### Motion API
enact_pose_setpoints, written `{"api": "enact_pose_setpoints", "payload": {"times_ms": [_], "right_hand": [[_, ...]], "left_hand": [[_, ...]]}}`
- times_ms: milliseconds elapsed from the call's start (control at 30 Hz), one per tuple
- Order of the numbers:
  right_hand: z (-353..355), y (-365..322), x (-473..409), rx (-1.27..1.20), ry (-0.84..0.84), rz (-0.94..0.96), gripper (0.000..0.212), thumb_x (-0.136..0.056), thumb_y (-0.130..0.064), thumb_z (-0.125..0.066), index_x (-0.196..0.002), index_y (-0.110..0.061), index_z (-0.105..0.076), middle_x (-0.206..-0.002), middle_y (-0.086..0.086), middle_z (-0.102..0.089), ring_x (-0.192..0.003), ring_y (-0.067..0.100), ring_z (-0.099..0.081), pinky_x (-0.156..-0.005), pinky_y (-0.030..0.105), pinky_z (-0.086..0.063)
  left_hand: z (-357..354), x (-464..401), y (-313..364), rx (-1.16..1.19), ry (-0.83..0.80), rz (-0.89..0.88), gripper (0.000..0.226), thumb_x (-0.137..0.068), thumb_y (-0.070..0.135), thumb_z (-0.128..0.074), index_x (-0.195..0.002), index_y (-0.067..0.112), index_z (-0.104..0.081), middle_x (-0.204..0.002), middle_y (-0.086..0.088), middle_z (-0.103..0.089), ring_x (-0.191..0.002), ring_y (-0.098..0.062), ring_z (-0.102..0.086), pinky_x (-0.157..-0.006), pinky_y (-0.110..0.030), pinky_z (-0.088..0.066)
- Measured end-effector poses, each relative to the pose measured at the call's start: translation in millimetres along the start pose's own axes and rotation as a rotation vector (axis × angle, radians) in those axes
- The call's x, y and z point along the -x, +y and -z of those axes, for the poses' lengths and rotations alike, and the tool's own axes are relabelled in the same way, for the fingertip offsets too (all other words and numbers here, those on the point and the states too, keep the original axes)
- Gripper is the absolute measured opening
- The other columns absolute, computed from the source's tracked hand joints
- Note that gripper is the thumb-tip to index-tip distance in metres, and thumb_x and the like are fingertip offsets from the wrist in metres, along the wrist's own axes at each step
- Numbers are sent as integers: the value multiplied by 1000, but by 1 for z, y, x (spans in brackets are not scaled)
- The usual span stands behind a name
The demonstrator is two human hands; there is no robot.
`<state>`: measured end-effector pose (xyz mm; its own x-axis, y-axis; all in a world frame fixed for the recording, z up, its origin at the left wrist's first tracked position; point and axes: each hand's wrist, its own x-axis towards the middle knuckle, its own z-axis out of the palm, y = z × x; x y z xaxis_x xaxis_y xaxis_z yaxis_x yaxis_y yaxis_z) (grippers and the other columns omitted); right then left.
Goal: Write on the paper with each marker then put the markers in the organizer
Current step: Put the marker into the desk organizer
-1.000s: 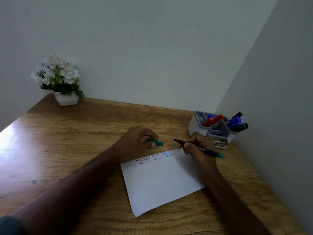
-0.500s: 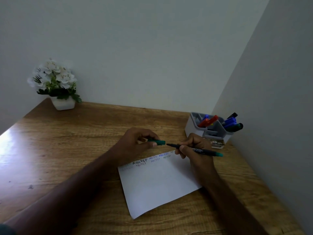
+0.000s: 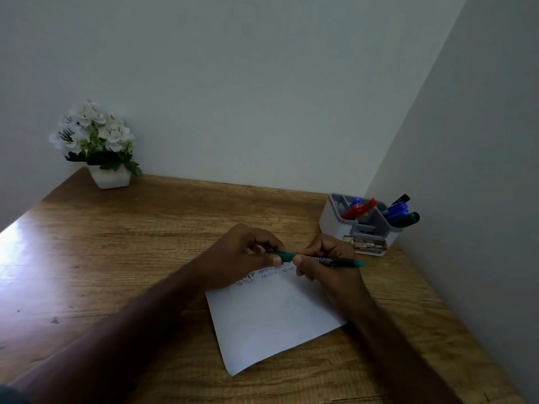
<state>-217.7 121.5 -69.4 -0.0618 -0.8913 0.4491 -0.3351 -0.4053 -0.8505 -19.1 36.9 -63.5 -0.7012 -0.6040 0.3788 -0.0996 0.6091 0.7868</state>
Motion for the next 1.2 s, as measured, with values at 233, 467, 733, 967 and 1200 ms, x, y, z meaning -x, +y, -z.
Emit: {"api": "enact_pose_setpoints", "payload": {"times_ms": [233, 467, 733, 967, 1200], "right_hand": [[1, 1, -1, -44, -27, -18, 8, -77, -26, -77, -76, -19, -73, -67, 12, -69, -57, 21, -63, -52, 28, -49], [1, -1, -1, -64, -26, 18, 10, -79, -22, -76, -76, -14, -71, -69, 10, -66, -56, 20, -62, -52, 30, -51], [-2, -10, 1, -26, 4, 12, 17, -94, -4, -59, -102, -14, -70, -109, -3, -73, -109, 12, -66, -92, 24, -51], [42, -58, -30, 412, 115, 153, 21, -100, -18, -54, -119, -21, -46, -71, 1, -62, -61, 13, -59, -55, 34, -51], [116, -104, -95, 1009, 82, -75, 23, -84, -32, -75, -106, -24, -72, -80, -2, -65, -66, 8, -63, -69, 29, -56]], "left_hand": [[-2, 0, 2, 66, 4, 8, 13, -84, 11, -73, -96, 8, -75, -89, 2, -75, -81, -7, -68, -72, -14, -49], [-8, -1, 5, 108, 4, 33, 9, -84, 8, -72, -93, 8, -76, -84, 0, -75, -78, -10, -69, -70, -17, -50], [-13, -1, 13, 256, 112, 151, 22, -77, 12, -78, -99, 13, -73, -89, -1, -76, -83, -14, -73, -71, -24, -57], [-8, -27, 14, 50, 171, 206, 10, -86, 33, -72, -90, 25, -74, -92, 9, -74, -86, -3, -68, -74, -17, -51], [-7, -73, 11, -201, 84, 94, 15, -89, 31, -68, -81, 21, -76, -79, 11, -74, -79, 0, -68, -80, -28, -54]]}}
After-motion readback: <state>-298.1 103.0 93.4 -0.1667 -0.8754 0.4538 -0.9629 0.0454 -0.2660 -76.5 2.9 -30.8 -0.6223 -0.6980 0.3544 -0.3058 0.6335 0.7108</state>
